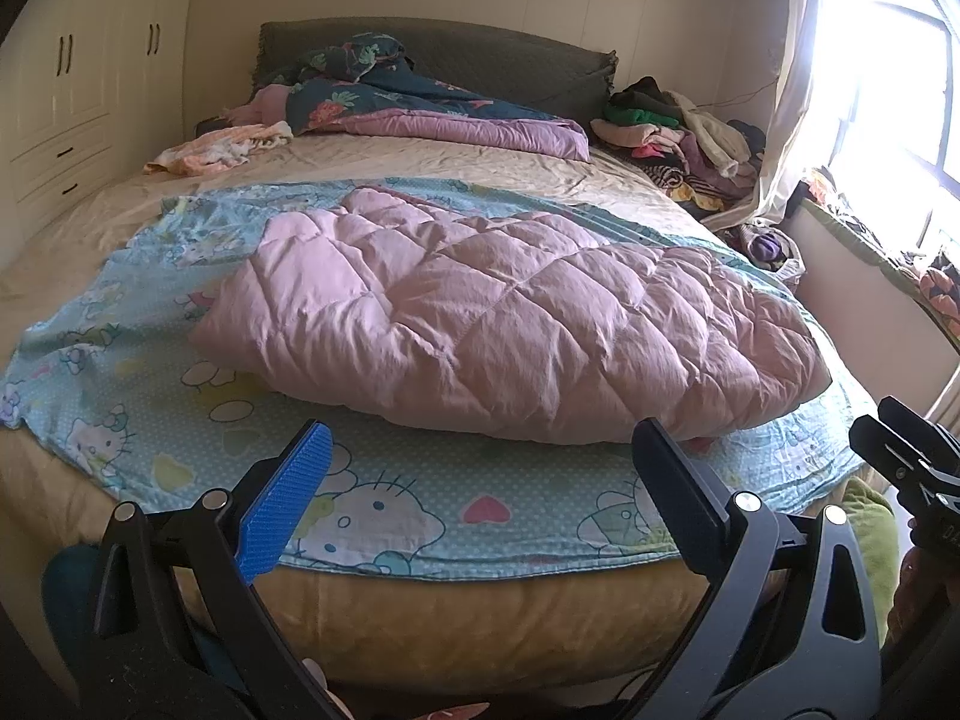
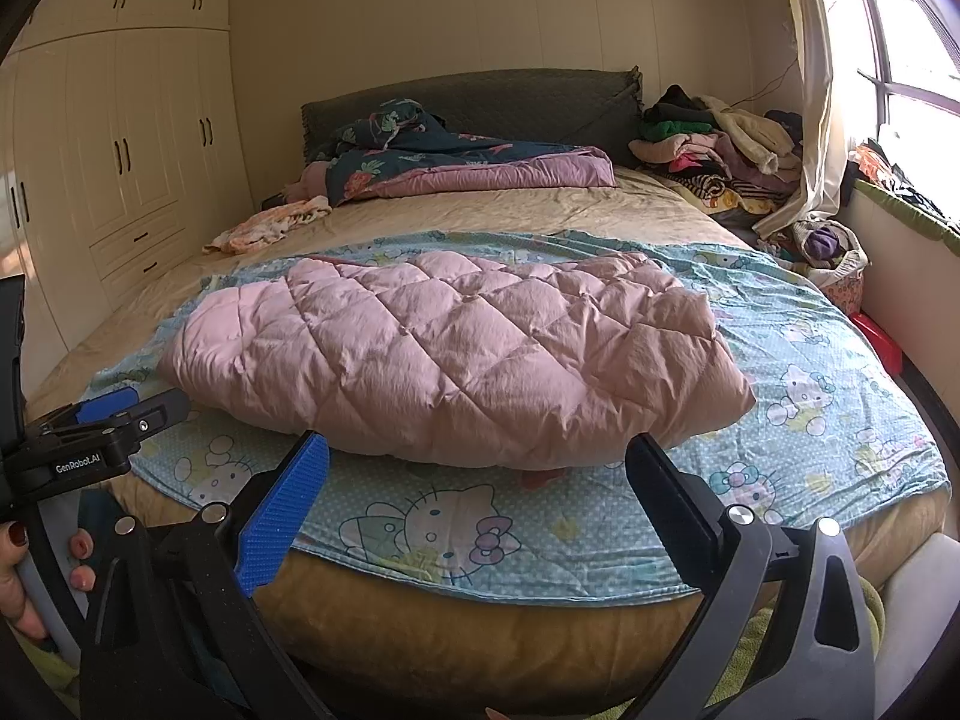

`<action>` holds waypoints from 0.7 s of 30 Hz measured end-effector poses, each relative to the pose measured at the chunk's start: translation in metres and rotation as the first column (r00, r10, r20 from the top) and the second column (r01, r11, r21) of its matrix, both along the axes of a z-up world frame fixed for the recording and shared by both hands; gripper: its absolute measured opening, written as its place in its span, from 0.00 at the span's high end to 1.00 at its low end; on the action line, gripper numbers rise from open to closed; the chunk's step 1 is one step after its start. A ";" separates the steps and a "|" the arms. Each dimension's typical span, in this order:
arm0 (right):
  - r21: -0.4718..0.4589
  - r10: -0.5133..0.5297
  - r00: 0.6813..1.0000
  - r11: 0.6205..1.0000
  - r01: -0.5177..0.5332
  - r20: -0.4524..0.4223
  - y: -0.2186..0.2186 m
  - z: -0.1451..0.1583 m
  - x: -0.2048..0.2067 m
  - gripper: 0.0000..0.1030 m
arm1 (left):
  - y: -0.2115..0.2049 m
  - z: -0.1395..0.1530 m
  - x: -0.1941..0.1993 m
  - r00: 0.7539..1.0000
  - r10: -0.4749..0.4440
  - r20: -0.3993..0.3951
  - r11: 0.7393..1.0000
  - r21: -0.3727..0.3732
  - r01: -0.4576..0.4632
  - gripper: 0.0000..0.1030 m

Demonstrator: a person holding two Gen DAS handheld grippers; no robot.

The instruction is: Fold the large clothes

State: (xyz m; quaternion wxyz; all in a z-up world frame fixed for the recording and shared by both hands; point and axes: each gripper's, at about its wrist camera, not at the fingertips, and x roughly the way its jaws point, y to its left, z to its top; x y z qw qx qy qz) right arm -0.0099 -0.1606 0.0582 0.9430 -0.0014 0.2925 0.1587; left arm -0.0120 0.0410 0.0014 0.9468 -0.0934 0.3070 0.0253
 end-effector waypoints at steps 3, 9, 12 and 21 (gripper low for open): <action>0.000 0.001 1.000 1.000 -0.001 0.001 0.000 0.000 -0.001 0.04 | -0.001 0.000 0.000 1.000 0.001 0.001 1.000 0.001 -0.001 0.09; -0.001 -0.001 1.000 1.000 0.001 -0.001 0.000 0.000 -0.001 0.04 | 0.000 0.000 0.000 1.000 0.000 0.001 1.000 0.004 0.000 0.09; 0.001 -0.001 1.000 1.000 0.001 0.001 0.000 0.000 -0.001 0.04 | -0.001 0.001 0.000 1.000 0.001 0.001 1.000 0.003 -0.001 0.09; -0.002 0.000 1.000 1.000 0.000 0.002 0.000 0.001 -0.001 0.04 | -0.001 0.001 0.000 1.000 0.002 0.001 1.000 0.006 -0.002 0.09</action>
